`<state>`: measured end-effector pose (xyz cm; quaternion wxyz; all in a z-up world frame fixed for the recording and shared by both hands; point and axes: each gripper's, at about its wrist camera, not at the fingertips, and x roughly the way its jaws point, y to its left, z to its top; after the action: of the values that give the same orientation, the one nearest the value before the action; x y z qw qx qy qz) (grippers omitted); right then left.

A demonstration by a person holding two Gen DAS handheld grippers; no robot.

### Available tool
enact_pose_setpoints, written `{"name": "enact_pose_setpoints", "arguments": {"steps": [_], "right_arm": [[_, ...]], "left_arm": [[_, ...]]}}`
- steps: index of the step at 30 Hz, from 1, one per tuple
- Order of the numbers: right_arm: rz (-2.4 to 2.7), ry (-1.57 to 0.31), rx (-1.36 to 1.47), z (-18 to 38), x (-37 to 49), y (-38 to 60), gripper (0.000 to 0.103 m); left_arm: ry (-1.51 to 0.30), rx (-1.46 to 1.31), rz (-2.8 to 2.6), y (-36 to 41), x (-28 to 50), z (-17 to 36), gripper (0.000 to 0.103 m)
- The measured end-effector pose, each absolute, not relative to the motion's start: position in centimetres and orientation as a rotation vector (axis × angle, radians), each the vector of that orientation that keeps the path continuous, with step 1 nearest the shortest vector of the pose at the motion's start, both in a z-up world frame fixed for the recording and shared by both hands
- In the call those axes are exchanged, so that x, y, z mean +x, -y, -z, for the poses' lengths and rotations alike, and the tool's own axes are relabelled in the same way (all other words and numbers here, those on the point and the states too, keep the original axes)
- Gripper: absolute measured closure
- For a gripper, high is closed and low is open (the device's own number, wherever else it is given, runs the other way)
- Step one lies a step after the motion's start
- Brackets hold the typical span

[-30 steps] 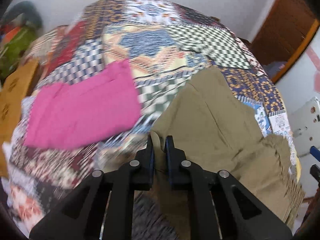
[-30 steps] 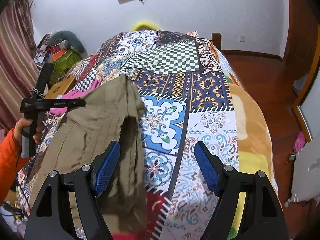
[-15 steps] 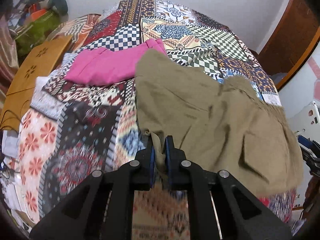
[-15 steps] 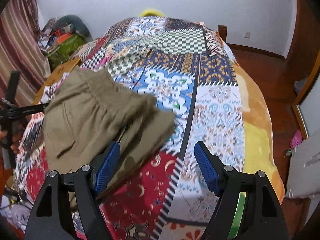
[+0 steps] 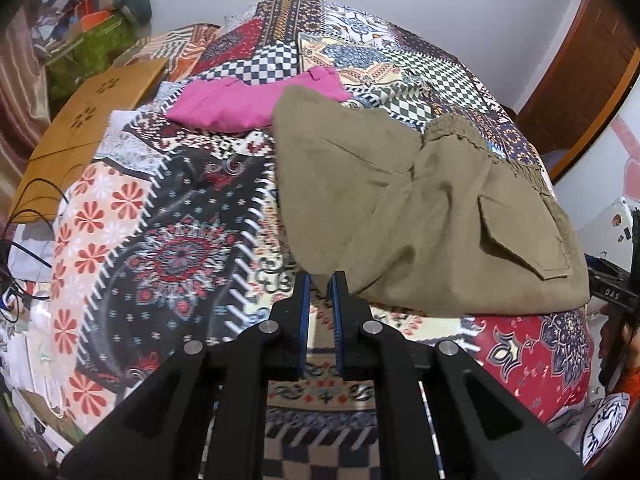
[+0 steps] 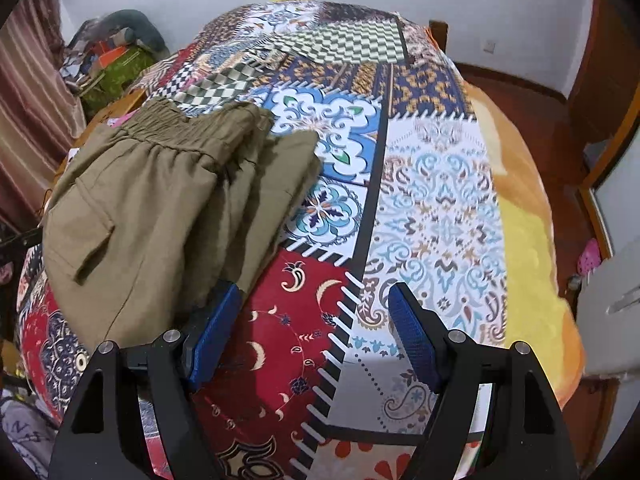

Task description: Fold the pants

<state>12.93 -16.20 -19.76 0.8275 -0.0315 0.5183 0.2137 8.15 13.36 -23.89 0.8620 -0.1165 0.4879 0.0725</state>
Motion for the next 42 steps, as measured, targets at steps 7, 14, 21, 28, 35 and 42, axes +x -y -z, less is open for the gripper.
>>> {"name": "enact_pose_setpoints", "arguments": {"steps": [7,14,21,28,35,42], "right_arm": [[-0.436,-1.013,-0.023,16.6,12.3,17.4,0.029],[-0.547,-0.958,-0.033,14.0,11.1,14.7,0.029],[-0.596,-1.021,-0.155,17.4,10.9,11.3,0.037],[-0.592,-1.042,-0.092,18.9,12.6,12.6,0.038],[-0.556,-1.023,-0.127,18.1,14.4,12.8,0.039],[-0.557,-0.972,-0.066,16.8,16.8,13.0,0.039]], "left_arm": [[-1.068,-0.260,-0.201,-15.9,7.5,24.8,0.093],[-0.995,-0.237,-0.116,-14.7,7.8,21.9,0.092],[-1.062,-0.169,-0.081,-12.8,10.2,24.7,0.092],[-1.079,-0.177,-0.118,-14.1,10.6,25.9,0.086],[-1.051,-0.220,-0.101,-15.1,11.0,23.8,0.083],[-0.988,-0.164,-0.010,-12.4,15.5,21.2,0.063]]}}
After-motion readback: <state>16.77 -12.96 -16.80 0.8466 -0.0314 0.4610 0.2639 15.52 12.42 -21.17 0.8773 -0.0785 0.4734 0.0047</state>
